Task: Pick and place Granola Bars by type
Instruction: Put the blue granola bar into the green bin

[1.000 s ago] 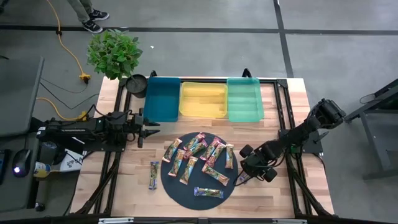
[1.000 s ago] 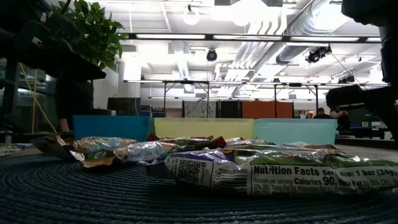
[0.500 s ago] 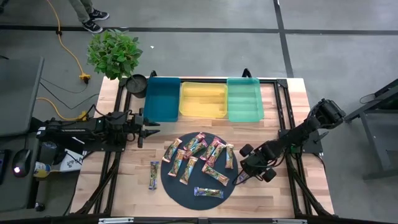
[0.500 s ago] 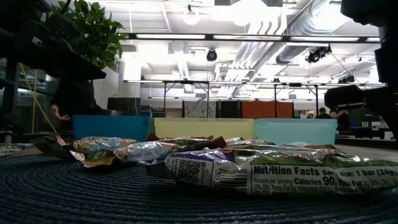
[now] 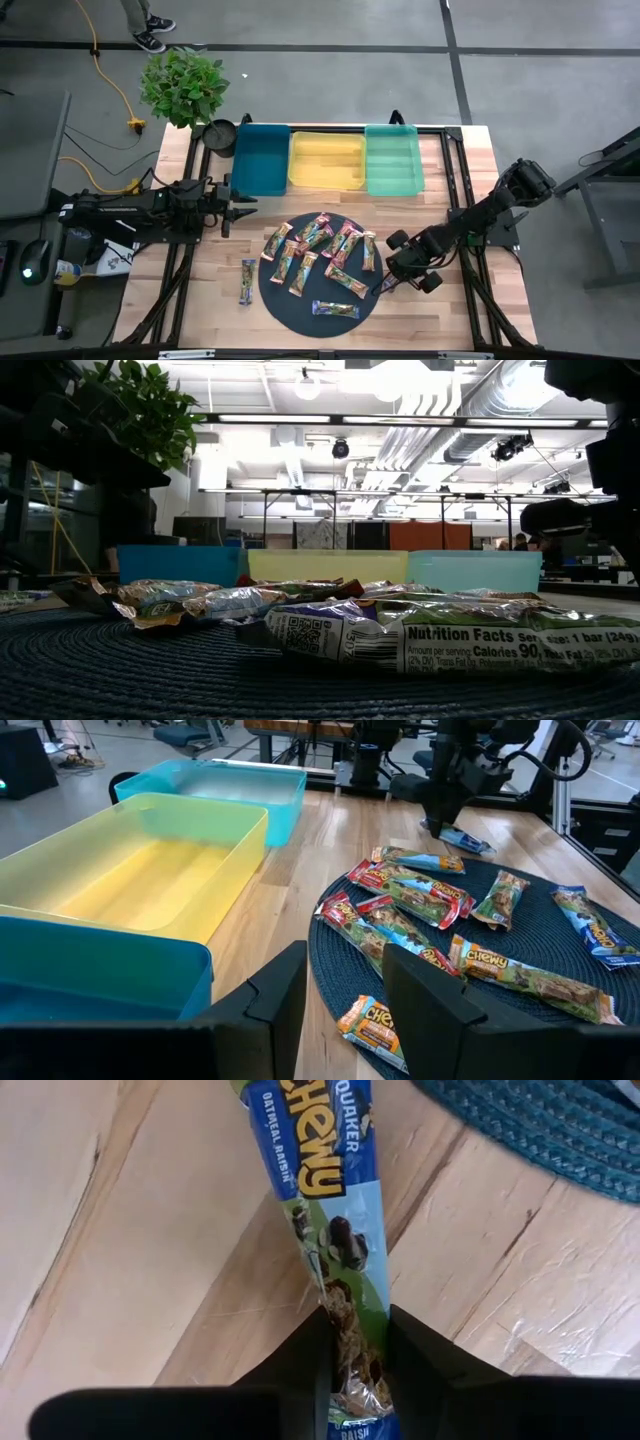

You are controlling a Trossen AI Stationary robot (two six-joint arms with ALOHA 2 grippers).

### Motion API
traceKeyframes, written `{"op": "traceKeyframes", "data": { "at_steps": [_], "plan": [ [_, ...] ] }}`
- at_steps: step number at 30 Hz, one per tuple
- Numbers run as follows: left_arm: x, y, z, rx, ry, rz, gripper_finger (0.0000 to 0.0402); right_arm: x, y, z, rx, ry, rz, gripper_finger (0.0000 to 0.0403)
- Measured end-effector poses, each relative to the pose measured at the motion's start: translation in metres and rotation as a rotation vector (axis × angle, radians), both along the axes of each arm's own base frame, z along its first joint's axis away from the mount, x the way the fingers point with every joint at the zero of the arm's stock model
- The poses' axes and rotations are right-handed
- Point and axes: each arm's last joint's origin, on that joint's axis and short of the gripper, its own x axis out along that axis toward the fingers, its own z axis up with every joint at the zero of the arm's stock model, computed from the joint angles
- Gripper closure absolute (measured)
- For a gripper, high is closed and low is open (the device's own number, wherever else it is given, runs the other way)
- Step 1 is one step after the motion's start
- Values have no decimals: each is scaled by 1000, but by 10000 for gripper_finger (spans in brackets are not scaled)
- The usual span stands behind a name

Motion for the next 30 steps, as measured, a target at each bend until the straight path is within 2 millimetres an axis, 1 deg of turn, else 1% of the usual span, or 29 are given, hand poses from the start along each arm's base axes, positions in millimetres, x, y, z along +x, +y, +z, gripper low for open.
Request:
{"op": "traceKeyframes", "data": {
  "at_steps": [8, 12, 16, 19, 23, 30],
  "plan": [
    [0, 0, 0, 0, 0, 0, 270, 7, 4, 11, 30, -38, -1, 336],
    [0, 0, 0, 0, 0, 0, 270, 16, 10, 22, 84, -73, -13, 336],
    [0, 0, 0, 0, 0, 0, 270, 29, 18, 37, 153, -155, -12, 336],
    [0, 0, 0, 0, 0, 0, 270, 39, 24, 50, 200, -228, -24, 336],
    [0, 0, 0, 0, 0, 0, 270, 54, 32, 74, 261, -346, -23, 336],
    [0, 0, 0, 0, 0, 0, 270, 78, 44, 128, 362, -576, -13, 336]
  ]
}}
